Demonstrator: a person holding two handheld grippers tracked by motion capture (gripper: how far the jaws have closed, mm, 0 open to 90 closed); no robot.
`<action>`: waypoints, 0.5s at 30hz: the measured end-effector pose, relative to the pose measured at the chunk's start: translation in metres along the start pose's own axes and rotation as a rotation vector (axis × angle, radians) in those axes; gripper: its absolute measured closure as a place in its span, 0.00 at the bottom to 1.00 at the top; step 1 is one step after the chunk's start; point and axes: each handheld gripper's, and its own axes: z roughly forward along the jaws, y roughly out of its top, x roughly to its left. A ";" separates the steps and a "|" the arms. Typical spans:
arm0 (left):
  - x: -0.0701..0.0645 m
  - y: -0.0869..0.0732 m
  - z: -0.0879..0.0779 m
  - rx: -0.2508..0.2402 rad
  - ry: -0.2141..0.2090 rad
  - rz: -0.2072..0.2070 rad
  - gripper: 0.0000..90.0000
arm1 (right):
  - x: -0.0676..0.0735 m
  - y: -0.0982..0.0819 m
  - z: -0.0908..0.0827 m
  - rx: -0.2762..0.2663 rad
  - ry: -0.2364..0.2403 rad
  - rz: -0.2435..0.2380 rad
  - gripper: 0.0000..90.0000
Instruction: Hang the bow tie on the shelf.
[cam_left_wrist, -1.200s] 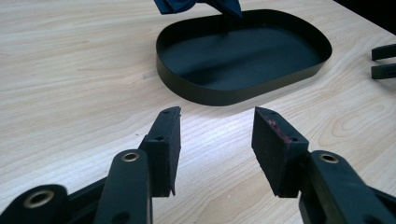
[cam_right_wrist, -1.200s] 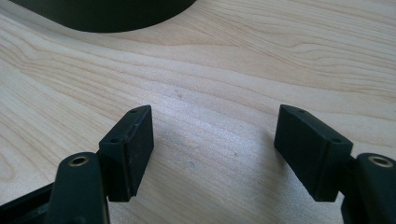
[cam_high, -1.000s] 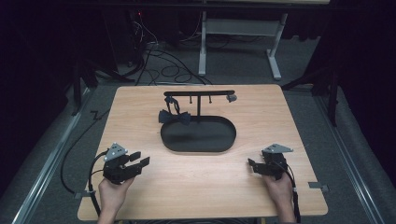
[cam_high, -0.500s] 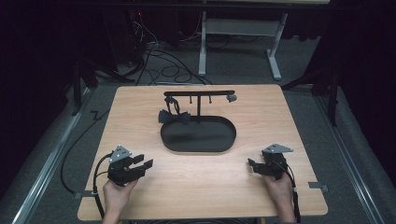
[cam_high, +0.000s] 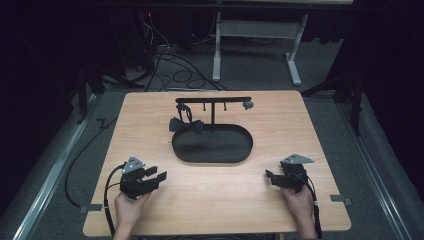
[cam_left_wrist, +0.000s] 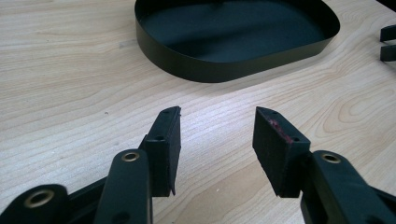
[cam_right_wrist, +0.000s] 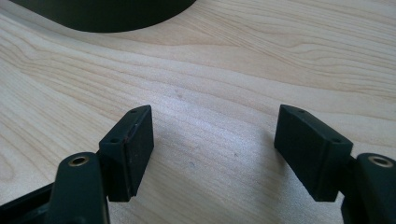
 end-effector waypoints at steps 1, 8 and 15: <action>0.000 0.000 0.000 0.002 -0.001 0.000 0.58 | 0.000 0.000 0.000 0.000 0.000 -0.001 0.33; -0.002 -0.003 0.009 0.021 -0.012 -0.001 0.58 | 0.000 0.000 0.000 -0.001 0.000 -0.002 0.33; -0.003 -0.005 0.015 0.030 -0.006 -0.001 0.58 | 0.000 0.000 0.000 0.001 0.000 -0.004 0.33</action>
